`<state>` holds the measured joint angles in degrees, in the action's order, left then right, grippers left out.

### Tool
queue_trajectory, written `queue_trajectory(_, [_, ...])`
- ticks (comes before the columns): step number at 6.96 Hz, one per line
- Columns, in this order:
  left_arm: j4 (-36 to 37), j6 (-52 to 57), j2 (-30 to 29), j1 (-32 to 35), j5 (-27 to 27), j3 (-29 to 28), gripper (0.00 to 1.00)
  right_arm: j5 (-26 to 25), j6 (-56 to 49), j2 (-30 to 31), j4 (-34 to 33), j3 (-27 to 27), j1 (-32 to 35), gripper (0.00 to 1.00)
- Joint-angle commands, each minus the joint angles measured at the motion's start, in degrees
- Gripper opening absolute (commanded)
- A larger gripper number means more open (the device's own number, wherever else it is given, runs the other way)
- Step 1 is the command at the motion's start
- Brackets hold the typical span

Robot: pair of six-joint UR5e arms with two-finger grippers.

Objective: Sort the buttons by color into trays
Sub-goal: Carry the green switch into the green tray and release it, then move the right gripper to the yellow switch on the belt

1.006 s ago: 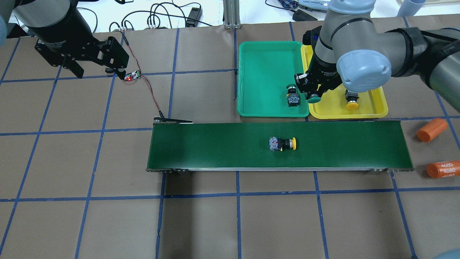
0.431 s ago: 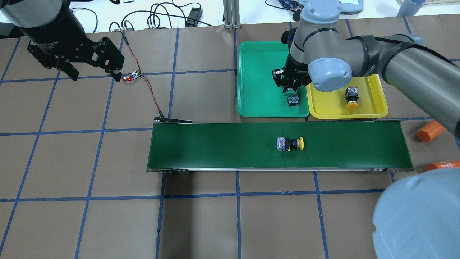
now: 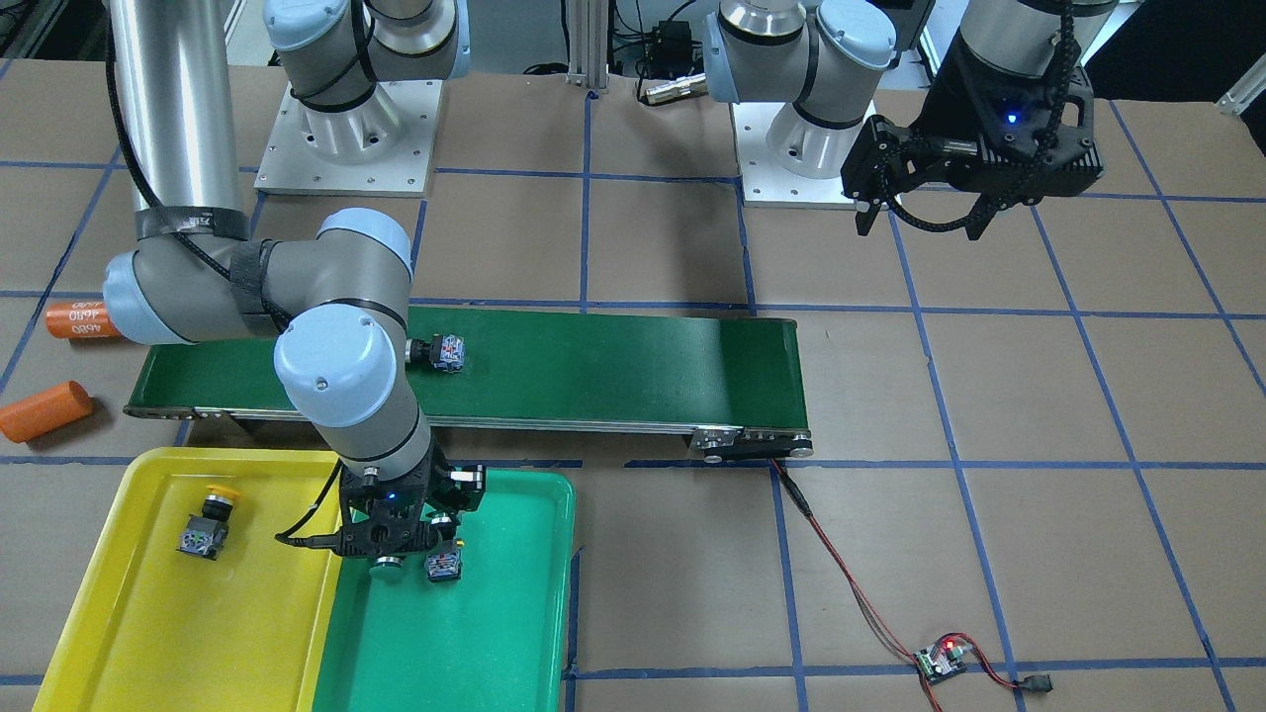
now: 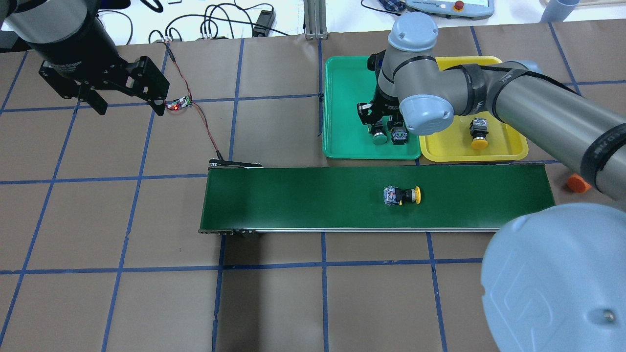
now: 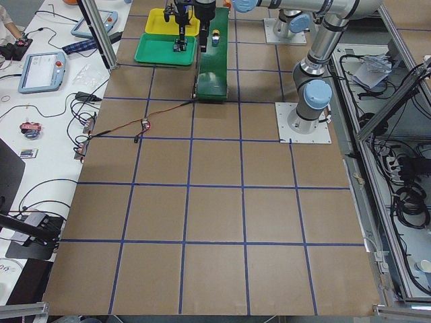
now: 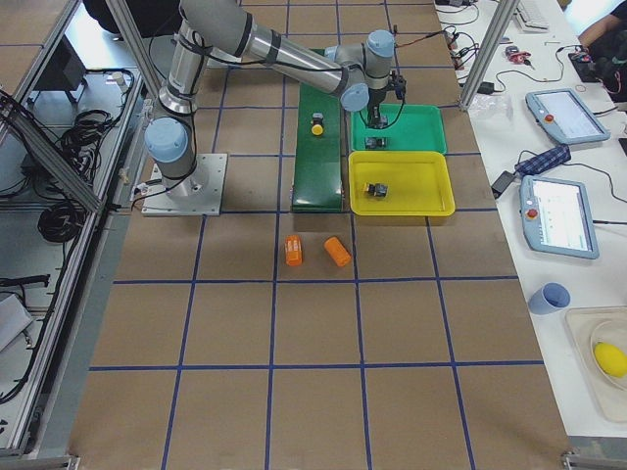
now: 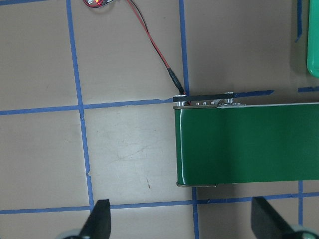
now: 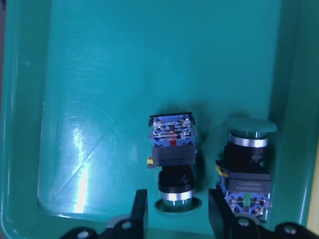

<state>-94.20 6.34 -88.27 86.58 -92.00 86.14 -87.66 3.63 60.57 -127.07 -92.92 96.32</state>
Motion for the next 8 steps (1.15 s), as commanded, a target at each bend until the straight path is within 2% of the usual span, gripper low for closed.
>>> queue_trajectory(1, [0.1,0.0,-0.1,0.1,-0.2,0.0,1.0,-0.1,-0.1,1.5,0.8,-0.7,-2.3,1.0])
queue_trajectory(4, [0.1,-0.1,-0.3,0.1,-0.3,0.0,1.0,-0.2,1.0,11.8,22.1,-1.8,-7.8,1.0])
queue_trajectory(5, [0.2,-0.1,-0.8,0.1,-0.3,-0.2,1.0,-0.1,9.5,14.5,26.9,-2.5,-9.1,1.0])
queue_trajectory(8, [0.4,-0.1,-1.2,0.1,-0.4,-0.4,1.0,0.0,34.4,21.7,23.5,-13.1,-9.2,1.0])
